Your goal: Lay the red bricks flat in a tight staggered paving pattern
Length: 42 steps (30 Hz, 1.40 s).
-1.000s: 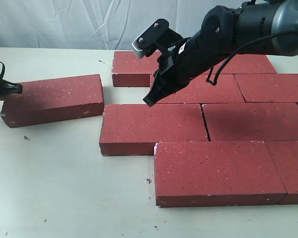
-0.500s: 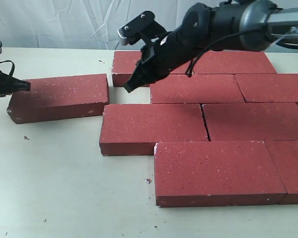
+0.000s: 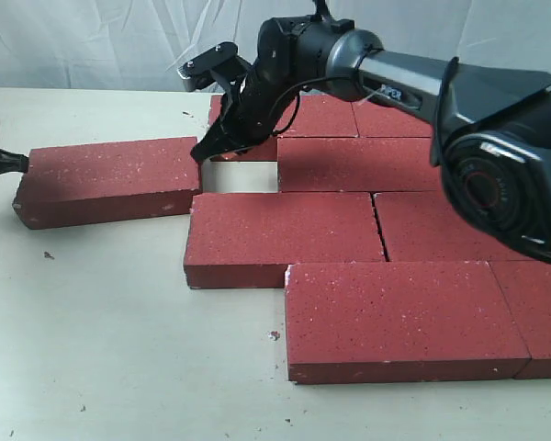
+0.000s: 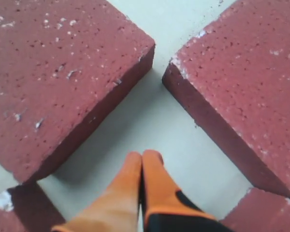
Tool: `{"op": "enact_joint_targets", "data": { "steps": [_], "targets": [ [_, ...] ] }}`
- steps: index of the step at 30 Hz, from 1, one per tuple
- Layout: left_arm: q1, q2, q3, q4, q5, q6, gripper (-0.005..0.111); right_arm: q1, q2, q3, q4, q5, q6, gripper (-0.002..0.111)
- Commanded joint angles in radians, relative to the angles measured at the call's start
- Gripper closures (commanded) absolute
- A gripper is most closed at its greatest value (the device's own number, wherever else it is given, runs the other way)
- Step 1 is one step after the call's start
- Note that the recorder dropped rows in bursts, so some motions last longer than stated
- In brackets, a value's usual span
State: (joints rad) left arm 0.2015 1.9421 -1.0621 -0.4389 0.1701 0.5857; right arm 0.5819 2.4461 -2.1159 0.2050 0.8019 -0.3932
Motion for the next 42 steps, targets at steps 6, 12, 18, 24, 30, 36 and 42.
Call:
{"op": "enact_joint_targets", "data": {
  "steps": [6, 12, 18, 24, 30, 36, 42],
  "targets": [
    [0.005, -0.009, -0.005, -0.032, 0.038, 0.001, 0.107, 0.023, 0.124, -0.152, -0.057, 0.0, 0.058, 0.109],
    [0.004, -0.009, -0.005, -0.066, 0.036, 0.001, 0.107, 0.023, 0.154, -0.152, -0.054, -0.022, 0.061, 0.109],
    [-0.018, -0.009, -0.006, -0.085, 0.029, 0.027, 0.107, 0.035, 0.147, -0.152, -0.038, -0.027, 0.061, 0.109],
    [-0.043, -0.009, -0.016, -0.086, 0.038, 0.027, 0.107, 0.053, 0.138, -0.152, -0.036, -0.018, 0.061, 0.109],
    [-0.044, -0.007, -0.016, -0.114, 0.036, 0.072, 0.107, 0.084, 0.124, -0.157, -0.054, 0.003, 0.061, 0.109],
    [-0.044, -0.007, -0.016, -0.114, 0.038, 0.073, 0.107, 0.097, 0.115, -0.194, -0.073, 0.085, 0.061, 0.109],
    [-0.044, -0.007, -0.016, -0.114, 0.064, 0.09, 0.107, 0.097, 0.111, -0.194, -0.147, 0.15, 0.061, 0.109]
  ]
}}
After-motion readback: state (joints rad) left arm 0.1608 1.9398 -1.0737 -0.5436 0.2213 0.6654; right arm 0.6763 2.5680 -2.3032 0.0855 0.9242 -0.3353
